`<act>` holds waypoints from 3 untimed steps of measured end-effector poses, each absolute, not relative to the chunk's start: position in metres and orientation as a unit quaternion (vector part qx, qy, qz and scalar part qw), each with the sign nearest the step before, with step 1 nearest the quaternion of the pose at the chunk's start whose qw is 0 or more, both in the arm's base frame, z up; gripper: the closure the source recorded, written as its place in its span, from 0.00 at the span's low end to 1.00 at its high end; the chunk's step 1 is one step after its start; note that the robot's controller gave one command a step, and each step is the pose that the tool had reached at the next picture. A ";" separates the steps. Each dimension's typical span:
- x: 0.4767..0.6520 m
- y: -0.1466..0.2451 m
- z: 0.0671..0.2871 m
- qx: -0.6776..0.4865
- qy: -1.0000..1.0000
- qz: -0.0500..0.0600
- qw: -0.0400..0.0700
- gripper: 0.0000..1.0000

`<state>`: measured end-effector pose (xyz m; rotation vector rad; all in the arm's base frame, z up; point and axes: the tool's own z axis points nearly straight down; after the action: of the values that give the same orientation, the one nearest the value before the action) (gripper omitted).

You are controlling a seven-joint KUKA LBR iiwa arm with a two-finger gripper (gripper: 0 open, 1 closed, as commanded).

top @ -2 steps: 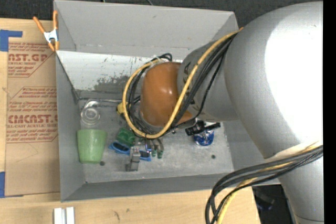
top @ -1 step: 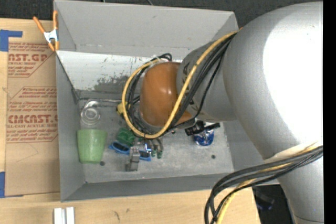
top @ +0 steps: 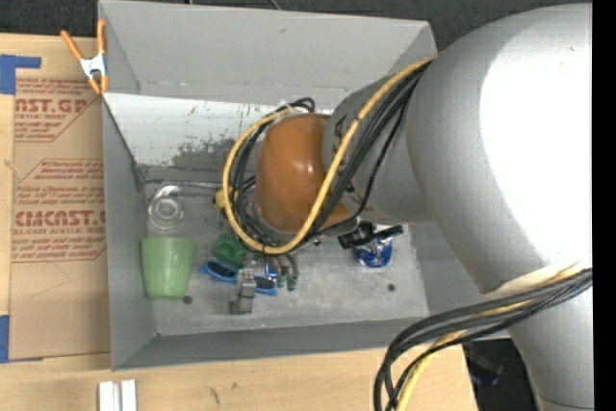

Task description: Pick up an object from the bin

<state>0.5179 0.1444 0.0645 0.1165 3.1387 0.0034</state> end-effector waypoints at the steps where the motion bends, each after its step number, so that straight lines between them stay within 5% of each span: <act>1: 0.518 0.145 0.064 0.037 0.999 0.001 0.000 0.00; 2: 0.518 0.145 0.065 0.037 0.999 0.001 0.000 1.00; 3: 0.518 0.146 0.085 0.037 0.999 0.001 0.001 1.00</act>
Offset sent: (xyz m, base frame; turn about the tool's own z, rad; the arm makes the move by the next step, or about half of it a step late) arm 0.0000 0.0000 0.0000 0.0000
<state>0.5178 0.1464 0.0855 0.1148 3.1383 0.0041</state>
